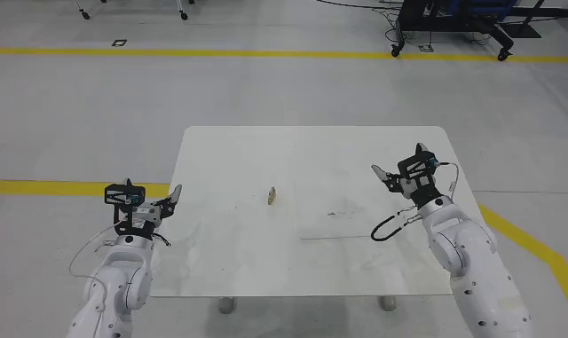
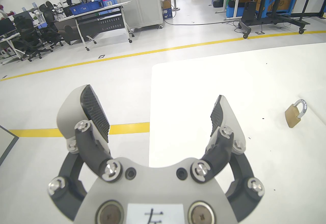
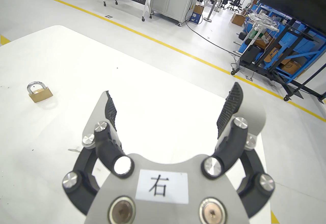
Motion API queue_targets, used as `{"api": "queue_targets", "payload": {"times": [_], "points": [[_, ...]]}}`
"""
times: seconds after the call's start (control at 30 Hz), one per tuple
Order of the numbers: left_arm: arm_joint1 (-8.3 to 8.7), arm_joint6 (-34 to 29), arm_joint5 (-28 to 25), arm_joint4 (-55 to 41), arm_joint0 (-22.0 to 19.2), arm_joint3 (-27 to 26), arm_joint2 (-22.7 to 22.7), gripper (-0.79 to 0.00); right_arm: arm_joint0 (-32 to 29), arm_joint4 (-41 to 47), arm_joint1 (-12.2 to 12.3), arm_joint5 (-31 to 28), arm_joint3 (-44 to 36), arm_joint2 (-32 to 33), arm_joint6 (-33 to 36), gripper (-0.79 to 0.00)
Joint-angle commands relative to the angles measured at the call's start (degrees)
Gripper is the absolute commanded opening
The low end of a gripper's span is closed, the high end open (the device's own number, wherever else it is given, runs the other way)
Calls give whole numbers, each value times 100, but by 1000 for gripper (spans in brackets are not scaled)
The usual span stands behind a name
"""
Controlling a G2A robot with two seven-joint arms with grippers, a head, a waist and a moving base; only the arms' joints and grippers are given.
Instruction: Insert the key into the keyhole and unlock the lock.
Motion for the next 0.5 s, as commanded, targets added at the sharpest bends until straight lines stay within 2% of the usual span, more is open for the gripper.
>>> {"api": "queue_targets", "payload": {"times": [0.0, 0.07, 0.17, 0.27, 0.47], "points": [[0, 0, 0, 0, 0, 0, 0, 0, 5, 29, 0, -88, 17, -36, 8, 0], [0, 0, 0, 0, 0, 0, 0, 0, 151, 137, 6, -651, 116, -224, 59, 0], [0, 0, 0, 0, 0, 0, 0, 0, 556, 393, 34, -1950, 536, -506, 17, 0], [0, 0, 0, 0, 0, 0, 0, 0, 963, 672, 46, -2930, 1059, -763, 30, 0], [0, 0, 0, 0, 0, 0, 0, 0, 1817, 854, 35, -4334, 2018, -1393, 377, 0]]}}
